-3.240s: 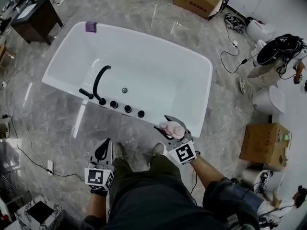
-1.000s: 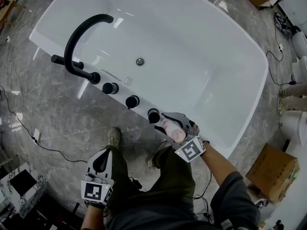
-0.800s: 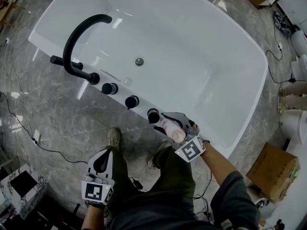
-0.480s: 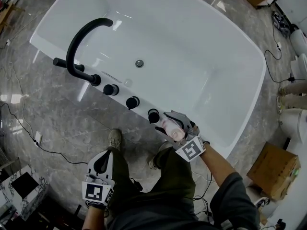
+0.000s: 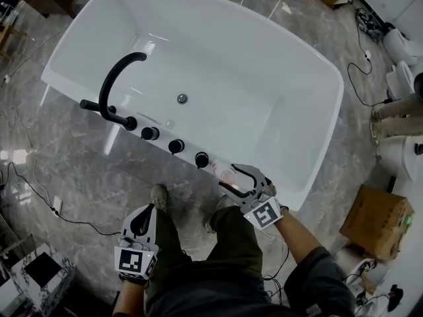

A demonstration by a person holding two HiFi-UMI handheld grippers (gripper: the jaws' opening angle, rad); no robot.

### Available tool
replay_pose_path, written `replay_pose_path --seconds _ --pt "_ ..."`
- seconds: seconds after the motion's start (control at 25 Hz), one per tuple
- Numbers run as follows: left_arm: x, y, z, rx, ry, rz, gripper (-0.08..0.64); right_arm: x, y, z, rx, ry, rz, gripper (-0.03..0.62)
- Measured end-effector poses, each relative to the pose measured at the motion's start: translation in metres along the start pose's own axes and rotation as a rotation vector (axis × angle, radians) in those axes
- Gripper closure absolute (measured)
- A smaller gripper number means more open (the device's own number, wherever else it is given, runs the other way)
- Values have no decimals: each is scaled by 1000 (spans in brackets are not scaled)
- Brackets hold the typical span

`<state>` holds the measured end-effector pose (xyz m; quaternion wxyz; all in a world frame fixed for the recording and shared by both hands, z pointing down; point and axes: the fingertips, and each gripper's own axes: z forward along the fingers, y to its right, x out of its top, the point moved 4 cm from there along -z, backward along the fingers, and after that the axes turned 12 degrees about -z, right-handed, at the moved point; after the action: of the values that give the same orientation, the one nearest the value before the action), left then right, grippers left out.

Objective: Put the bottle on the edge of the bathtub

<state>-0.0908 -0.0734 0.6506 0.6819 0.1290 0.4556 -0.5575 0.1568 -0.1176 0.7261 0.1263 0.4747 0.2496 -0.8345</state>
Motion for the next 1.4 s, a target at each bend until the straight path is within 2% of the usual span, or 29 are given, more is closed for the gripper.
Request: replay_pose_path --seconds 0.32,0.6,0.76,1.16,1.4 --pt "75 32 -16 -100 29 55 560 78 14 -81 -196 -57 107 339" --pt "142 62 -39 -214 36 126 560 169 20 -142 -410 -50 211 350" --pt "175 75 -49 -279 51 172 560 209 19 -172 -537 -62 259 365" --pt "210 119 -102 -408 90 253 560 280 -11 -249 -784 -81 330 430" --pt "219 127 -120 -457 121 277 560 295 -32 -269 -892 -92 322 491"
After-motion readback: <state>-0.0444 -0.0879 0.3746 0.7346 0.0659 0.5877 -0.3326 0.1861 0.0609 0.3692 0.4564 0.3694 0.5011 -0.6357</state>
